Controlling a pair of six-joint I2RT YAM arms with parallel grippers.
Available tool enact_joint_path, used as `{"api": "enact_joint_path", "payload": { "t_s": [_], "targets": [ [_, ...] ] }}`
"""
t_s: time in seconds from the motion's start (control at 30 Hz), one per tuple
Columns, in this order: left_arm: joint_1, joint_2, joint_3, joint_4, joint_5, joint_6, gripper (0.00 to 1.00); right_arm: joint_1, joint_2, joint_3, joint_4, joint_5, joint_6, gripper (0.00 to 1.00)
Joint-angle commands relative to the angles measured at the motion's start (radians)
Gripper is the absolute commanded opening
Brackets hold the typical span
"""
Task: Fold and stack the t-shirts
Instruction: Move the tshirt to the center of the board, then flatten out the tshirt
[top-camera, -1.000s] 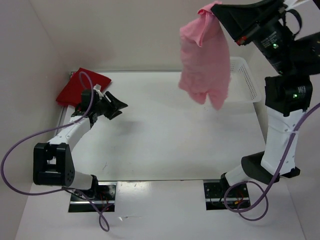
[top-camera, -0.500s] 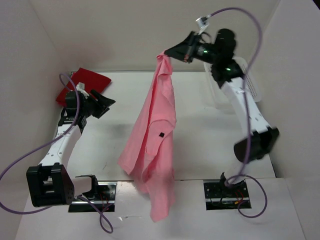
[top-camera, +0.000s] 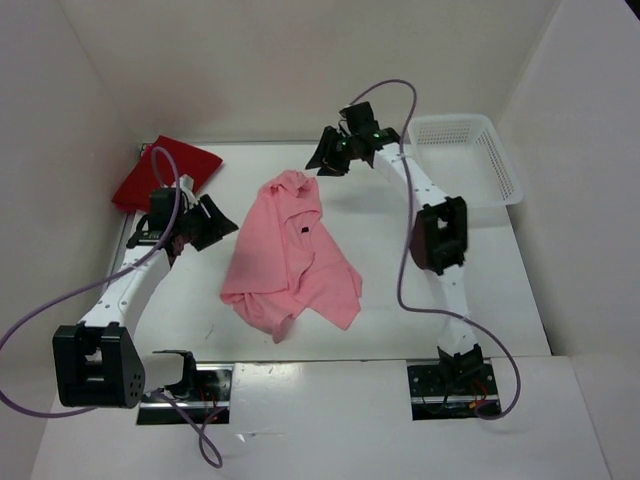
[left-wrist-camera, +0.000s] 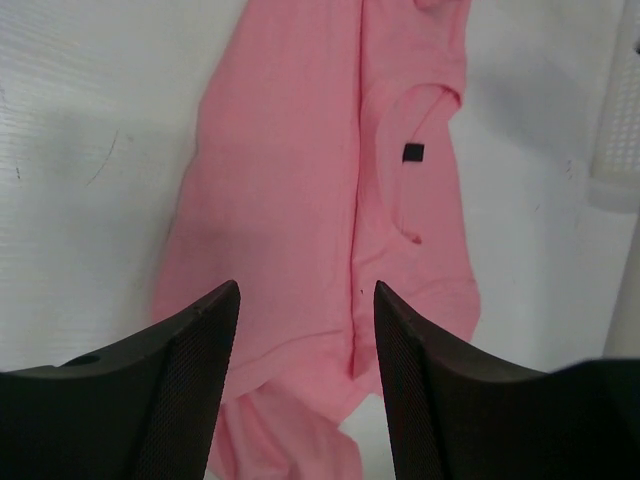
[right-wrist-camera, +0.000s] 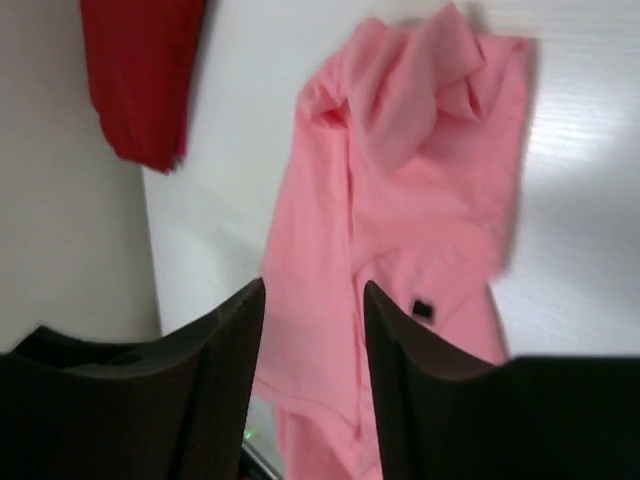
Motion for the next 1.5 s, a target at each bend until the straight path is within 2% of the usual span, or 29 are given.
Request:
{"api": "enact_joint_path", "payload": {
  "t_s": [0.0,0.03,0.07,0.13,0.17,0.23,0.33,0.37,0.47,0.53,0.63,0.67,0.7,0.77,0.9,1.0,1.13,1.23,1.33,1.37,1.47],
  "targets": [
    [-0.049,0.011,-0.013,-0.054,-0.066,0.069,0.64,-0.003,-0.405,-0.474,0.185,0.098,-0.078,0.51],
    [-0.082,0.043,-0.027,-0.054,-0.095,0.069,0.66,-0.003,-0.462,-0.58,0.284,0.108,-0.069,0.51],
    [-0.096,0.061,-0.027,-0.068,-0.095,0.069,0.66,-0.003,-0.537,-0.737,0.303,0.12,-0.069,0.42],
    [-0.122,0.127,-0.027,-0.086,-0.115,0.069,0.68,-0.003,-0.576,-0.867,0.336,0.094,-0.069,0.2],
    [-0.144,0.144,-0.038,-0.096,-0.115,0.058,0.7,-0.003,-0.604,-0.979,0.348,0.053,-0.069,0.04],
    [-0.164,0.175,-0.038,-0.096,-0.124,0.049,0.71,0.032,-0.629,-1.067,0.376,0.022,-0.078,0.02],
    [-0.188,0.184,-0.049,-0.128,-0.166,0.04,0.71,0.088,-0.658,-1.173,0.405,0.01,-0.098,0.14],
    [-0.197,0.184,-0.059,-0.141,-0.175,0.028,0.72,0.097,-0.658,-1.202,0.405,-0.006,-0.098,0.27],
    [-0.216,0.175,-0.079,-0.158,-0.195,-0.021,0.76,0.131,-0.632,-1.226,0.452,-0.041,-0.087,0.43],
    [-0.216,0.122,-0.111,-0.159,-0.215,-0.085,0.77,0.141,-0.603,-1.236,0.475,-0.082,-0.049,0.44],
    [-0.216,-0.004,-0.153,-0.172,-0.281,-0.147,0.81,0.151,-0.593,-1.222,0.5,-0.063,-0.037,0.45],
    [-0.216,-0.041,-0.162,-0.172,-0.322,-0.147,0.85,0.151,-0.584,-1.208,0.5,-0.05,-0.037,0.45],
    [-0.216,-0.108,-0.171,-0.181,-0.339,-0.159,0.87,0.151,-0.584,-1.208,0.5,-0.04,-0.046,0.45],
    [-0.205,-0.145,-0.188,-0.182,-0.355,-0.169,0.88,0.151,-0.534,-1.161,0.491,-0.04,-0.046,0.45],
    [-0.178,-0.018,-0.226,-0.123,-0.254,-0.178,0.91,0.139,-0.465,-1.028,0.473,0.044,-0.066,0.48],
    [-0.178,-0.02,-0.262,-0.08,-0.292,-0.19,0.91,0.085,-0.409,-0.905,0.472,0.082,-0.086,0.56],
    [-0.178,-0.064,-0.271,-0.08,-0.338,-0.179,0.91,0.028,-0.259,-0.712,0.399,0.101,-0.125,0.58],
    [-0.178,-0.011,-0.283,-0.045,-0.289,-0.169,0.84,0.019,-0.175,-0.592,0.331,0.146,-0.136,0.58],
    [-0.178,0.023,-0.318,0.016,-0.255,-0.178,0.71,0.019,-0.109,-0.515,0.284,0.17,-0.145,0.58],
    [-0.178,0.023,-0.318,0.016,-0.255,-0.178,0.64,0.019,-0.109,-0.515,0.275,0.181,-0.145,0.58],
    [-0.178,0.023,-0.27,0.027,-0.255,-0.166,0.54,0.019,-0.073,-0.527,0.299,0.151,-0.136,0.58]
  ]
}}
